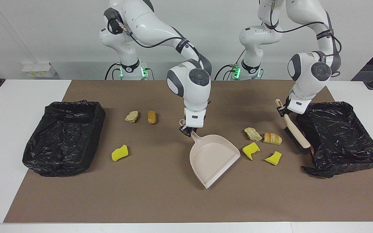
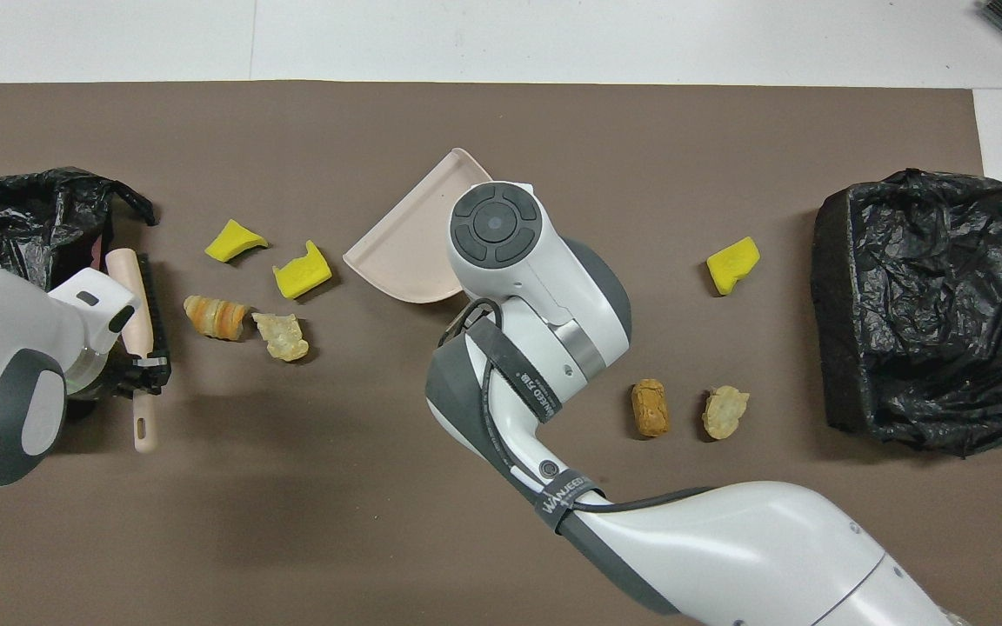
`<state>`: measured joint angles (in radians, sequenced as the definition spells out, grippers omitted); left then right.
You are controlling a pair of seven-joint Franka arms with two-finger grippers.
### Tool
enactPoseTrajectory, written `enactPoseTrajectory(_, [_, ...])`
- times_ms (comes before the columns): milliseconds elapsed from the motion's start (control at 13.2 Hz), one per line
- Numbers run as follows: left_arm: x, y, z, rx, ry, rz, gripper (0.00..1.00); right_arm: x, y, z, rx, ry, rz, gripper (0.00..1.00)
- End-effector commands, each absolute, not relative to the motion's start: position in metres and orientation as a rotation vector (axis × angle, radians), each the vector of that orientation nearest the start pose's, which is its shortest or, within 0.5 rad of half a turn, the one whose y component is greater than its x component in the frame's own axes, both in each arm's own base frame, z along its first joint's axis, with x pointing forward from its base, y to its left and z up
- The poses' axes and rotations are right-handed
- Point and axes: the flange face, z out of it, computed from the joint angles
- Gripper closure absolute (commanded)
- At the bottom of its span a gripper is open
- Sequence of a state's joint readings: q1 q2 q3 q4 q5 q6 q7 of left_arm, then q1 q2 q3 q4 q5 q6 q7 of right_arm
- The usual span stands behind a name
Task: Sweep and dump trash in bin
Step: 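Sweep the bread and sponge pieces into the dustpan with the left gripper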
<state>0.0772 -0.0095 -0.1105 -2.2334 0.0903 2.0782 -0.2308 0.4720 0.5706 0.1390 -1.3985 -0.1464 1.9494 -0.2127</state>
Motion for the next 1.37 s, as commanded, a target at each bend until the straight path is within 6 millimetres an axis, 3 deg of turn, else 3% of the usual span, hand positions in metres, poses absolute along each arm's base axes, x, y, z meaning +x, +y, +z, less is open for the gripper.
enactPoseTrajectory(0, [0.515, -0.029, 0.36, -3.07, -0.164, 0.168, 1.0, 0.594, 0.374, 0.38, -2.768, -1.668, 0.054, 1.0])
enactPoseTrajectory(228, [0.514, -0.056, 0.359, -3.13, -0.16, 0.172, 1.0, 0.595, 0.364, 0.377, -2.558, -1.997, 0.093, 1.0])
enactPoseTrajectory(531, [0.514, -0.093, 0.354, -3.181, -0.184, 0.148, 1.0, 0.579, 0.359, 0.37, -2.268, -2.348, 0.173, 1.0])
enactPoseTrajectory(607, [0.515, -0.096, 0.354, -3.182, -0.198, 0.145, 1.0, 0.575, 0.359, 0.368, -2.223, -2.387, 0.181, 1.0])
enactPoseTrajectory(759, [0.504, -0.126, 0.353, -3.203, -0.178, 0.177, 1.0, 0.567, 0.361, 0.368, -2.188, -2.415, 0.197, 1.0])
enactPoseTrajectory(1291, [0.482, -0.209, 0.36, -3.301, -0.09, 0.213, 1.0, 0.568, 0.359, 0.365, -2.206, -2.373, 0.186, 1.0])
